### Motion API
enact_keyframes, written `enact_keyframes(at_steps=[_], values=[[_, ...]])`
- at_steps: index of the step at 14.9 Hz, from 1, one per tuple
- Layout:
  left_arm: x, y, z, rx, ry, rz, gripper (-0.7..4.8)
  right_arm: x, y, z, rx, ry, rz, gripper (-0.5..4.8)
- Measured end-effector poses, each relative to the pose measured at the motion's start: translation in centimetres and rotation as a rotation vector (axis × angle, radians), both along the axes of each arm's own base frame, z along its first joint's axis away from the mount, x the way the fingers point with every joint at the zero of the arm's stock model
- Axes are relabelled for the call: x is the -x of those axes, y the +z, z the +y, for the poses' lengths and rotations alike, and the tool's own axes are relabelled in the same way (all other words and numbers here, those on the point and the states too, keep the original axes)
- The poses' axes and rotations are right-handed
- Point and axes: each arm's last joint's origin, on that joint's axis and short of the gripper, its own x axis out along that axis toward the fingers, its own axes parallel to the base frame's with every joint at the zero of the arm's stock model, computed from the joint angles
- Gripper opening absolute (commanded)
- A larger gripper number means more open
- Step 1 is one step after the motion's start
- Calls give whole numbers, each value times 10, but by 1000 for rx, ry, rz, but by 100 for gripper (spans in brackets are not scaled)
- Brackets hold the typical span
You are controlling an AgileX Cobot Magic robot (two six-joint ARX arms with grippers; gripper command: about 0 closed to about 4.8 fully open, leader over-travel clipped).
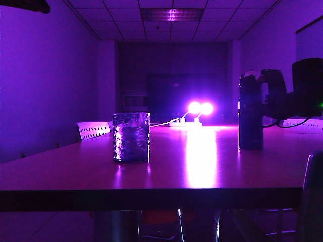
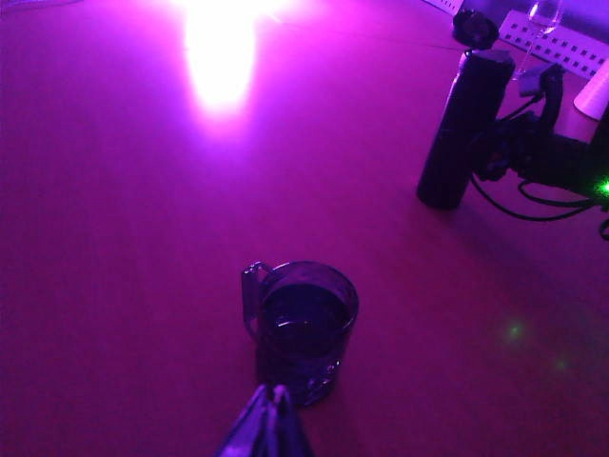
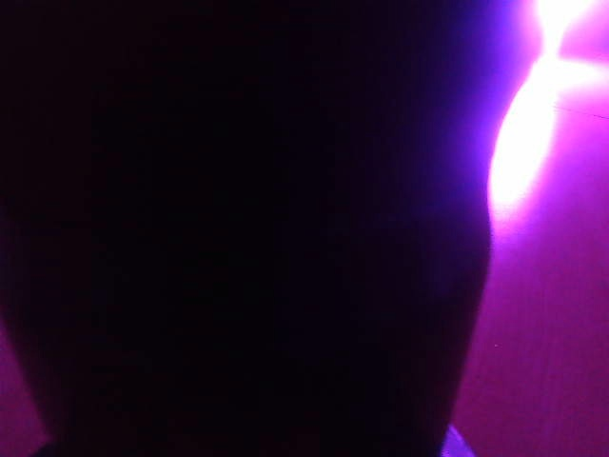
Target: Pick up the black thermos cup, pour some water from it into the cup, and then put the thermos cup back on the table.
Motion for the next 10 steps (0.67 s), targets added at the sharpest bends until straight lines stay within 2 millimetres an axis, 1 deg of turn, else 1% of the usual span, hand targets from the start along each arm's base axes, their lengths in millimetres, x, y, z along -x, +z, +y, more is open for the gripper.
enact_keyframes(at_steps=[1,5,7,10], values=[[0,0,0,0,0,0,-5,0,0,0,1,0,0,168],[0,0,0,1,0,0,-5,0,0,3,2,4,-2,169],[0,0,0,0,0,1,-5,0,0,5,2,9,-2,105],[0,-2,0,-7,0,17,-5,1,2,5,2,10,3,103]])
